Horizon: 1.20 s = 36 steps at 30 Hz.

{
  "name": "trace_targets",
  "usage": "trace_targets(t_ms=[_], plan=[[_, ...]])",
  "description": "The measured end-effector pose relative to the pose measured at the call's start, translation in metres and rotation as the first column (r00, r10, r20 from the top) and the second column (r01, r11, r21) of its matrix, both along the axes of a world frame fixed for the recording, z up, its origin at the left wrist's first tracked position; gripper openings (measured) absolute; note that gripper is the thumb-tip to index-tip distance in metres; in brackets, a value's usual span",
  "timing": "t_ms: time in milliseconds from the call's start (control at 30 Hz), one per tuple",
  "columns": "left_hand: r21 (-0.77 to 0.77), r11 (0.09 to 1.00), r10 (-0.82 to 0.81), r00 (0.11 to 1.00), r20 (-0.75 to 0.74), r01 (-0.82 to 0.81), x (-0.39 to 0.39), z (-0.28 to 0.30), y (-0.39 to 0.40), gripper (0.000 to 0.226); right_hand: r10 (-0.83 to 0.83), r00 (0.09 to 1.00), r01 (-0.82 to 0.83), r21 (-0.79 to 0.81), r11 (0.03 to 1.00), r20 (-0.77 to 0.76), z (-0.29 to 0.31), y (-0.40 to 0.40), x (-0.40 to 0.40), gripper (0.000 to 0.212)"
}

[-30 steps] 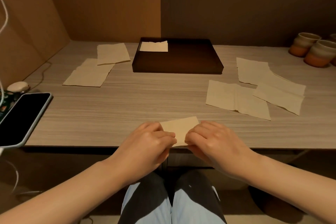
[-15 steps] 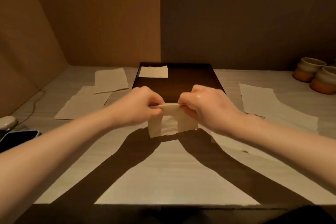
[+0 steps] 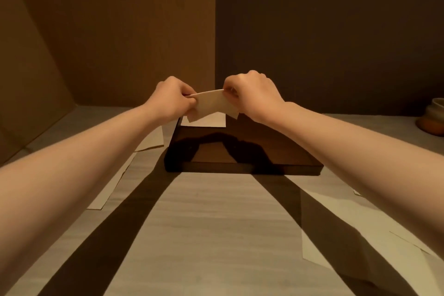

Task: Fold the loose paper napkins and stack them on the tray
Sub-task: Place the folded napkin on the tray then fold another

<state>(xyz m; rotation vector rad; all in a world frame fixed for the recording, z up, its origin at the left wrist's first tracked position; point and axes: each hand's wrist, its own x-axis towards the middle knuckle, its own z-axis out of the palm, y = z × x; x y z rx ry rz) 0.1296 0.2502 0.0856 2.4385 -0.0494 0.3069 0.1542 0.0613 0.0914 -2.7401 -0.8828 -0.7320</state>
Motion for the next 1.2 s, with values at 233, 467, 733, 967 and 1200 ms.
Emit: trace_targets(t_ms=[233, 467, 733, 967, 1200], plan=[[0.258, 0.966, -0.026, 0.992, 0.125, -0.007, 0.037, -0.043, 0.020, 0.027, 0.076, 0.997, -0.077, -0.043, 0.996, -0.025, -0.052, 0.005, 0.049, 0.015], [0.629, 0.767, -0.138, 0.990, -0.032, 0.127, 0.074, -0.094, 0.041, 0.030, 0.028, 0.987, -0.065, -0.239, 0.969, -0.156, -0.102, 0.025, 0.068, 0.026], [0.671, 0.726, -0.084, 0.988, -0.133, 0.152, 0.109, -0.110, 0.053, 0.020, -0.003, 0.979, -0.045, -0.230, 0.972, -0.206, -0.110, 0.034, 0.068, 0.024], [0.713, 0.657, -0.047, 0.958, -0.284, 0.244, 0.104, -0.101, 0.043, 0.027, -0.064, 0.987, 0.019, -0.283, 0.959, -0.150, -0.113, 0.035, 0.063, 0.023], [0.759, 0.601, 0.046, 0.937, -0.347, 0.252, 0.097, -0.094, 0.037, 0.024, -0.145, 0.975, 0.086, -0.319, 0.944, -0.166, -0.109, 0.033, 0.056, 0.019]])
